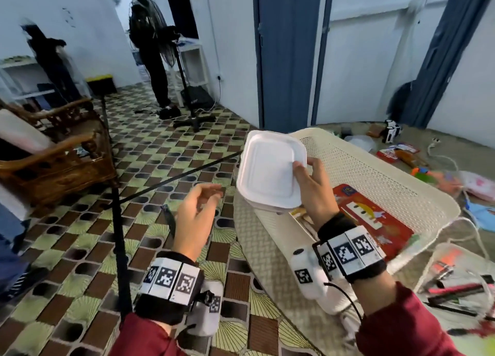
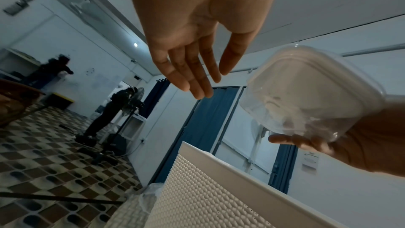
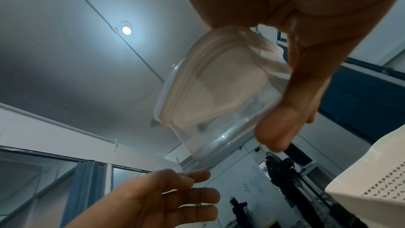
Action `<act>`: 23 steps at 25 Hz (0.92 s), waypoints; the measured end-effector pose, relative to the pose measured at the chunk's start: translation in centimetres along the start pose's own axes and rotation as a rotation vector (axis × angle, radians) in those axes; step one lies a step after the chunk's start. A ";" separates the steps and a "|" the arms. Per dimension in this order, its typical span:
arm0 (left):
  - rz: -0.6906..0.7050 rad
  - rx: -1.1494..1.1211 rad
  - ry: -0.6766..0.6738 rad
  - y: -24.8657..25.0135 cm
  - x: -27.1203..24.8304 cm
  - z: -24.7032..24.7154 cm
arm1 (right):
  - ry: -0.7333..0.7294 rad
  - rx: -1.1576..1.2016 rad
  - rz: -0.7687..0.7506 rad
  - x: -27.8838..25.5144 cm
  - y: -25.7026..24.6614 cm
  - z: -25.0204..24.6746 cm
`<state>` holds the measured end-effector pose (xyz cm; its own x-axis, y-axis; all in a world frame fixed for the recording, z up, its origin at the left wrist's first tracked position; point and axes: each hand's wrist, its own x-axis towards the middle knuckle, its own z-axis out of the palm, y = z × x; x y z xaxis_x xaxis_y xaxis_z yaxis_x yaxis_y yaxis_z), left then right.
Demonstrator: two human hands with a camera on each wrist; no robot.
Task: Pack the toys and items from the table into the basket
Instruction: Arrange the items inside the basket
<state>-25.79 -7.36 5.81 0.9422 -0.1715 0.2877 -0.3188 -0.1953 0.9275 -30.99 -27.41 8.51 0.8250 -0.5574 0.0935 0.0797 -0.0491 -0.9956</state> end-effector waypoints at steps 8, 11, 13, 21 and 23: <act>0.044 -0.108 -0.209 -3.9 12.3 1.4 | 0.150 -0.102 0.107 5.8 -1.1 2.5; 0.086 -0.112 -0.317 -5.2 17.1 2.4 | 0.277 -0.102 0.130 8.0 -1.0 3.2; 0.119 -0.113 -0.379 -5.5 19.4 3.0 | 0.357 -0.094 0.155 8.9 -1.1 3.3; 0.162 -0.081 -0.620 -8.5 26.5 6.5 | 0.597 -0.175 0.287 11.2 0.3 1.4; 0.139 -0.047 -0.724 -9.2 27.8 8.5 | 0.566 -0.284 0.354 12.7 0.8 0.4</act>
<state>2.47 -18.54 3.23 0.5847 -0.7889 0.1889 -0.4101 -0.0866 0.9079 -20.27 -34.18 8.91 0.3520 -0.9196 -0.1745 -0.3500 0.0435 -0.9357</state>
